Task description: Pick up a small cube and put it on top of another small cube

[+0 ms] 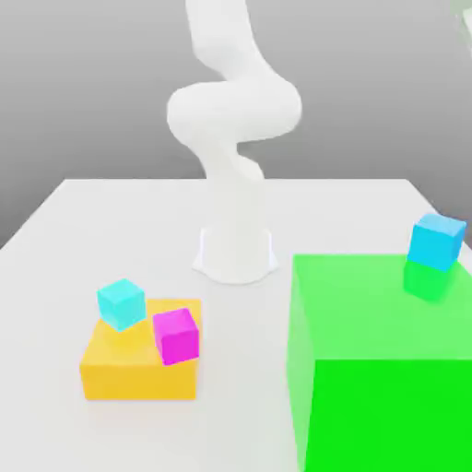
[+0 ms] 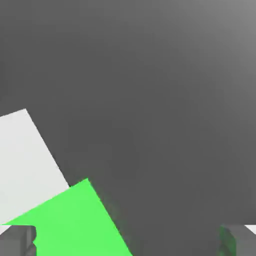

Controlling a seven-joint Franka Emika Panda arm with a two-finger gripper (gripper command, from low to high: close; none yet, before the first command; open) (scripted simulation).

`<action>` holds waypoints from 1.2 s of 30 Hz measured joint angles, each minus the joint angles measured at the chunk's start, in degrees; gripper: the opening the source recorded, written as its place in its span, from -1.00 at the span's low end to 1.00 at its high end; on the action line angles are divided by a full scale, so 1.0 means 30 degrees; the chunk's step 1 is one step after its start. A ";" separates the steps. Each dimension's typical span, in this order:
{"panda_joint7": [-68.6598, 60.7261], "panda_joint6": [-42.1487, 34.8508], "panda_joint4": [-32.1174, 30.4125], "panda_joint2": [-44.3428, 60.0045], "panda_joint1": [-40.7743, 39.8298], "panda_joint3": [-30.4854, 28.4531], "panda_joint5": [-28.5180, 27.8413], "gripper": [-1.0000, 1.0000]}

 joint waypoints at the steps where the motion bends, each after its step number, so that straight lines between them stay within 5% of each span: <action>1: -0.0804 0.0321 -0.0249 0.0424 0.0571 0.0071 -0.0051 0.00; 14: -1.1772 0.4351 -0.3480 0.5912 0.7066 0.1842 -0.0106 0.00; 19: -1.5889 0.5415 -0.6376 0.8202 0.6343 0.1040 0.0526 0.00; 27: -1.4731 0.9470 -0.6254 1.3481 0.7683 -0.1311 -0.2071 0.00; 28: -1.4671 0.9755 -0.6191 1.3831 0.7853 -0.1502 -0.2157 -1.00; 36: -1.4808 0.9263 -0.6296 1.3277 0.7640 -0.1240 -0.1977 -1.00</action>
